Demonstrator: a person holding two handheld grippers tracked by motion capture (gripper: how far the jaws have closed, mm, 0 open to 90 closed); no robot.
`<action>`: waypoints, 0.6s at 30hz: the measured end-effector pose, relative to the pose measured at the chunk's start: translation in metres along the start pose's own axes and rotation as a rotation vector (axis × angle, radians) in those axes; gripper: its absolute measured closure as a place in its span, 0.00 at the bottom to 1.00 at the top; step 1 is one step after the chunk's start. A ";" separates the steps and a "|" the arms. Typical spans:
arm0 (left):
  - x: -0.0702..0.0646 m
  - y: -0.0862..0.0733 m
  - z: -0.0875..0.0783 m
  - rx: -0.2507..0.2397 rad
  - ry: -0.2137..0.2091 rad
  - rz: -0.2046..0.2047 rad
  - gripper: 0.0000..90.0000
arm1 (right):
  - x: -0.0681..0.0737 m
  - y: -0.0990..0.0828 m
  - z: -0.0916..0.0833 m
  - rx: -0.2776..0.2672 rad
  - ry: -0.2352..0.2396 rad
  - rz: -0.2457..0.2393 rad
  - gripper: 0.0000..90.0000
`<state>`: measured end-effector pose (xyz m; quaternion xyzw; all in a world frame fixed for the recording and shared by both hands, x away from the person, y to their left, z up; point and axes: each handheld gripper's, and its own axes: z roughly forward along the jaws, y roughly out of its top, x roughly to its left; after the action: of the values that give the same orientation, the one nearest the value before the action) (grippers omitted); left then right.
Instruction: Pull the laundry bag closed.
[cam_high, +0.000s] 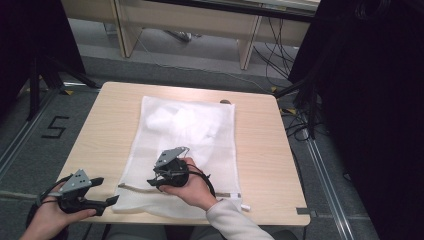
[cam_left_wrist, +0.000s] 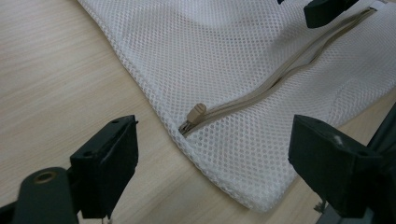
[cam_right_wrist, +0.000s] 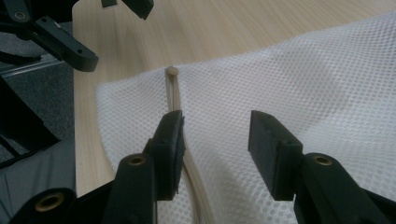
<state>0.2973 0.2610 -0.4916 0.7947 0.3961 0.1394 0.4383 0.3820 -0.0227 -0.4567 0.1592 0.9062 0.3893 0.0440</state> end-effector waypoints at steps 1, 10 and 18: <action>0.000 0.000 0.000 0.000 0.000 0.000 0.17 | 0.000 0.000 0.000 0.000 0.000 0.000 0.62; 0.001 0.000 0.000 -0.007 0.005 0.013 0.17 | 0.004 0.011 0.014 0.016 0.026 -0.020 0.64; 0.000 -0.001 0.001 0.013 0.004 -0.002 0.17 | 0.004 0.017 0.028 0.039 0.046 -0.018 0.66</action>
<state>0.2975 0.2608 -0.4926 0.7968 0.3986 0.1381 0.4326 0.3883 0.0092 -0.4634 0.1430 0.9157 0.3747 0.0235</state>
